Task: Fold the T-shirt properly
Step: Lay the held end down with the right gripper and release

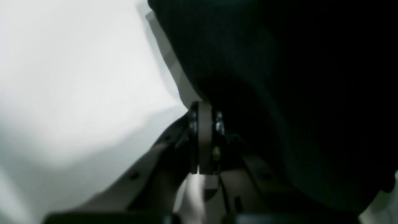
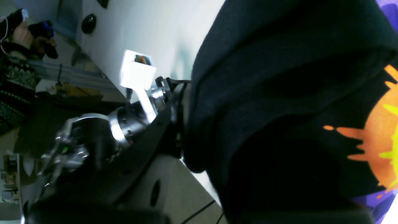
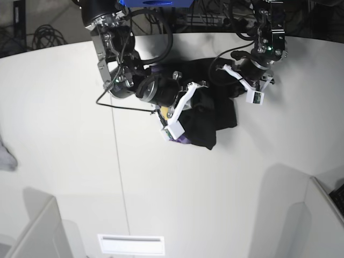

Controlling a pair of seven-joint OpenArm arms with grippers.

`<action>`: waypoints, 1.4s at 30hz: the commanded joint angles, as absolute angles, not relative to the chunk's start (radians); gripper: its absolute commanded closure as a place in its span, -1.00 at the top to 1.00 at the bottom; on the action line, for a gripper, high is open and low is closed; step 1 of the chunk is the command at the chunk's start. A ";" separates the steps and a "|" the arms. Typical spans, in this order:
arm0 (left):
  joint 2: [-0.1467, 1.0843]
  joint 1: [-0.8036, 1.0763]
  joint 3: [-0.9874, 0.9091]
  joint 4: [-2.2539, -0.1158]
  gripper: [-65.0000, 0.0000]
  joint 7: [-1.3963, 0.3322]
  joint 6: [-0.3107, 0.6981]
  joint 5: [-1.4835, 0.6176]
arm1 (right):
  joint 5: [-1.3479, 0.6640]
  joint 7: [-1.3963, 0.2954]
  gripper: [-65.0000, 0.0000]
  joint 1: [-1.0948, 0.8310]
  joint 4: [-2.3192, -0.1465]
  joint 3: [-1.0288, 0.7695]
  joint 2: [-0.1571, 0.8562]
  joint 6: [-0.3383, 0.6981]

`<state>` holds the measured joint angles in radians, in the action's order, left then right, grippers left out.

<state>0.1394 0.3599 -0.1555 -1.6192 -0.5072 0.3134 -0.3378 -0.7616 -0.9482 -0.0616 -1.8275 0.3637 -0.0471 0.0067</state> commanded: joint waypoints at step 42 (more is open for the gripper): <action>0.165 0.602 -0.645 -1.791 -1.00 -0.558 0.308 -0.320 | -0.779 -0.808 -0.01 0.062 -1.650 0.598 -0.007 0.007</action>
<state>0.1551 0.5964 -0.6353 -1.7763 -0.5724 0.3130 -0.3145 -0.7620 -0.8196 0.0460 -1.6279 0.5961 0.0021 -0.0010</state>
